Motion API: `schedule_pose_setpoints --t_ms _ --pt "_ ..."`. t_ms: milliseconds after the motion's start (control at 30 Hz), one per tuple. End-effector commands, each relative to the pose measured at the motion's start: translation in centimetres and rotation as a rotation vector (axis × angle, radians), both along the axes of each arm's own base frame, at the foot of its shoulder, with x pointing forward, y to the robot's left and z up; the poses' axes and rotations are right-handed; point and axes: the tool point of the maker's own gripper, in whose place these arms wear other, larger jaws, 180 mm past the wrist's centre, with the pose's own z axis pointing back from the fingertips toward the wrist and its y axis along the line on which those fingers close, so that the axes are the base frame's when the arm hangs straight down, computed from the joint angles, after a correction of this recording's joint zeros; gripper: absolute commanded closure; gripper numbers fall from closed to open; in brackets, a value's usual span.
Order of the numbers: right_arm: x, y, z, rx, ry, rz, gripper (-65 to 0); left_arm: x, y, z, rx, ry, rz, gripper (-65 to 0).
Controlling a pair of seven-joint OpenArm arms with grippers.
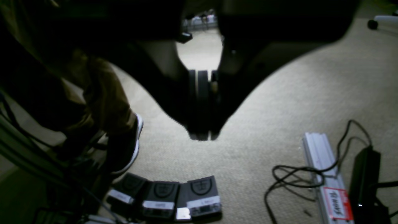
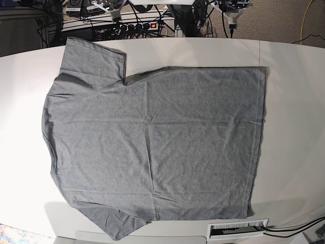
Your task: Fold the T-shirt properly
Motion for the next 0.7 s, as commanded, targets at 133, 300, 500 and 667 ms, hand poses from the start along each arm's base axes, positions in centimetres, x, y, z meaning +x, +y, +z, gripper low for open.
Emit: schedule_pose_setpoints --t_ms 133,300,500,667 --pt "0.3 -0.4 0.1 0.003 -0.040 -0.028 0.0 0.2 0.3 0.1 0.004 -0.016 0.000 0.0" --pt "0.4 -0.3 0.1 0.004 -0.045 -0.027 0.0 0.4 0.3 0.1 0.005 -0.025 0.000 0.0" --pt "1.0 -0.1 0.1 0.012 -0.074 -0.021 0.0 0.4 0.3 0.1 0.006 -0.040 0.001 0.0" --pt "1.1 -0.1 0.1 0.013 -0.078 -0.020 0.0 -0.2 0.3 0.1 0.006 -0.033 0.001 0.0"
